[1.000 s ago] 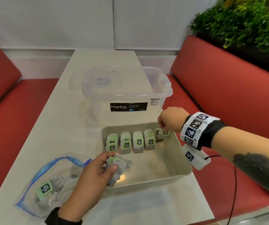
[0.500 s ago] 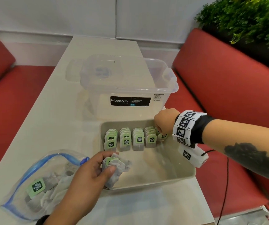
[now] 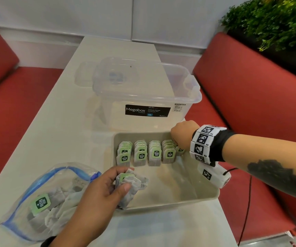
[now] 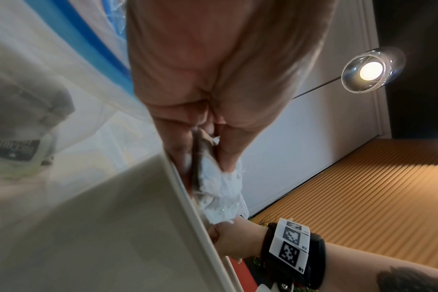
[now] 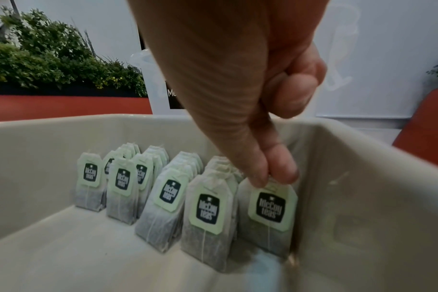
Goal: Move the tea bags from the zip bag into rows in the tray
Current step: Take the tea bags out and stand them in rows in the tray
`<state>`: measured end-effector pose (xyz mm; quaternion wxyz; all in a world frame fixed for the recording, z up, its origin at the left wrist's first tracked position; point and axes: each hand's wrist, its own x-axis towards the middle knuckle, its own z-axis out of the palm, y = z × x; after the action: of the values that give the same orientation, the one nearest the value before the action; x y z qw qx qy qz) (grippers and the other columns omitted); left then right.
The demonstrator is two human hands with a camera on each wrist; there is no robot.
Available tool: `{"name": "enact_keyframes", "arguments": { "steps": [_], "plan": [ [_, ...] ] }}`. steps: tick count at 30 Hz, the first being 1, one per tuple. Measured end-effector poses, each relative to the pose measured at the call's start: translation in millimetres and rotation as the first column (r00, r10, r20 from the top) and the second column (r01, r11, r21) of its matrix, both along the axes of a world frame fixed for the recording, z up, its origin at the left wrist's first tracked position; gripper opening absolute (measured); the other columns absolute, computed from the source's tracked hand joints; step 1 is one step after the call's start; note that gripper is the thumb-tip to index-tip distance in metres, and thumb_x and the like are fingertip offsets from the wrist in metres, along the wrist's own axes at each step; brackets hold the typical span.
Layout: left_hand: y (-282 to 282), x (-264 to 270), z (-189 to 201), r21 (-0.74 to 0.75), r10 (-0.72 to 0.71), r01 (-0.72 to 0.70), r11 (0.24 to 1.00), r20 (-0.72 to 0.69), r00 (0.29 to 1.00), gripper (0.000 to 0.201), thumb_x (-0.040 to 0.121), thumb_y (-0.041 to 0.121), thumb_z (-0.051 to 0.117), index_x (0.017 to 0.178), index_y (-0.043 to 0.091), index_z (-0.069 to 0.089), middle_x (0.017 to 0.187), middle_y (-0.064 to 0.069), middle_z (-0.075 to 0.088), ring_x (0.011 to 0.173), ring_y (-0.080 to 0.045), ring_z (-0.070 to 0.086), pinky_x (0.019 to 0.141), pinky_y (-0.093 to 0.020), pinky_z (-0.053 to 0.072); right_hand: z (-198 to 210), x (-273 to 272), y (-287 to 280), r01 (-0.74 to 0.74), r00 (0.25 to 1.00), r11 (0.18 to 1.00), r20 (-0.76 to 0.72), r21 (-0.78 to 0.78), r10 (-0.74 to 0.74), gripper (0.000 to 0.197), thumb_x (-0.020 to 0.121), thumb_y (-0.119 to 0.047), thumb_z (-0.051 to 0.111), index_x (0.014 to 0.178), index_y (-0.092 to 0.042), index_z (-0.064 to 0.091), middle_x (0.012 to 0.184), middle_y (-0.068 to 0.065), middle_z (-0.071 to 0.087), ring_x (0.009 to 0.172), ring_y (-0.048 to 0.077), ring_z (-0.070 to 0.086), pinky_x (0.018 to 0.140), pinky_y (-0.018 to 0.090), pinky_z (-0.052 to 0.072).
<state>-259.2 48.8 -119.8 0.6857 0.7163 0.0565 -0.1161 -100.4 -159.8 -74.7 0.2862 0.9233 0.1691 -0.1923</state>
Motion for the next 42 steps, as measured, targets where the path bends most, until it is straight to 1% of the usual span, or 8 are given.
{"name": "enact_keyframes", "arguments": {
  "steps": [11,16,26,30,32,34,39,42],
  "plan": [
    [-1.3,0.2,-2.2,0.027,-0.015,0.015,1.0,0.008,1.0,0.032,0.087,-0.001,0.057,0.096,0.029,0.065,0.091,0.005,0.073,0.08,-0.011,0.069,0.06,-0.022,0.053,1.0,-0.3,-4.4,0.046,0.998,0.998,-0.053,0.032,-0.044,0.018,0.091,-0.012,0.052,0.102,-0.005,0.063,0.1,0.009,0.065,0.078,0.025,0.055,0.067,0.03,0.045],
    [-2.3,0.9,-1.7,0.029,-0.012,0.011,1.0,0.013,1.0,0.031,0.087,0.0,0.058,0.095,0.029,0.065,0.089,0.005,0.074,0.078,-0.01,0.069,0.058,-0.021,0.052,-0.7,-1.7,-8.3,0.061,0.997,0.997,-0.049,0.051,-0.058,0.016,0.09,-0.013,0.053,0.1,-0.008,0.064,0.085,0.005,0.054,0.075,0.023,0.052,0.067,0.03,0.044],
    [1.8,0.8,-3.8,0.05,-0.021,0.02,0.999,0.024,0.999,0.031,0.087,0.001,0.057,0.097,0.029,0.063,0.09,0.008,0.074,0.079,-0.007,0.069,0.062,-0.021,0.051,-1.1,4.7,-8.6,0.132,0.986,0.991,-0.111,0.03,-0.128,0.022,0.092,-0.018,0.052,0.109,-0.012,0.064,0.096,0.005,0.06,0.081,0.022,0.054,0.073,0.03,0.046],
    [5.4,2.0,-4.1,0.052,-0.012,0.01,0.999,0.034,0.999,0.03,0.087,0.0,0.058,0.098,0.028,0.064,0.089,0.005,0.074,0.079,-0.009,0.069,0.066,-0.021,0.052,-1.4,7.0,-11.9,0.147,0.983,0.988,-0.119,0.047,-0.14,0.025,0.091,-0.018,0.054,0.113,-0.014,0.064,0.11,0.005,0.064,0.087,0.023,0.058,0.075,0.03,0.046],
    [7.0,2.5,-4.1,0.052,-0.009,0.007,0.999,0.036,0.999,0.03,0.086,-0.001,0.058,0.098,0.026,0.065,0.089,0.003,0.074,0.078,-0.011,0.069,0.069,-0.026,0.052,-1.9,7.6,-13.8,0.149,0.983,0.987,-0.12,0.059,-0.141,0.025,0.09,-0.017,0.054,0.112,-0.015,0.064,0.111,0.005,0.065,0.093,0.024,0.061,0.076,0.03,0.047],
    [8.0,2.3,-3.9,0.047,-0.007,0.006,0.999,0.037,0.999,0.03,0.086,-0.001,0.058,0.097,0.025,0.065,0.089,0.001,0.074,0.076,-0.011,0.067,0.07,-0.029,0.052,-0.9,7.9,-16.0,0.149,0.983,0.986,-0.119,0.075,-0.14,0.023,0.089,-0.016,0.054,0.109,-0.014,0.065,0.108,0.005,0.065,0.087,0.024,0.059,0.074,0.03,0.047],
    [5.6,4.0,2.8,-0.032,0.035,-0.034,0.999,0.042,0.998,0.028,0.087,-0.002,0.057,0.097,0.023,0.065,0.088,0.0,0.073,0.07,-0.009,0.067,0.055,-0.023,0.052,4.7,7.3,-26.6,0.153,0.985,0.965,-0.117,0.214,-0.13,0.017,0.083,-0.016,0.059,0.097,-0.017,0.068,0.097,0.0,0.068,0.086,0.02,0.062,0.069,0.027,0.05],
    [1.7,9.4,6.3,-0.088,0.087,-0.085,0.993,0.023,0.996,0.028,0.088,-0.001,0.055,0.1,0.023,0.064,0.096,0.0,0.071,0.073,-0.016,0.069,0.057,-0.032,0.055,17.0,-5.9,-22.0,0.075,0.996,0.914,-0.078,0.399,-0.048,0.011,0.08,-0.022,0.066,0.09,-0.024,0.068,0.084,-0.009,0.063,0.079,0.014,0.058,0.06,0.022,0.041]
  ]
}}
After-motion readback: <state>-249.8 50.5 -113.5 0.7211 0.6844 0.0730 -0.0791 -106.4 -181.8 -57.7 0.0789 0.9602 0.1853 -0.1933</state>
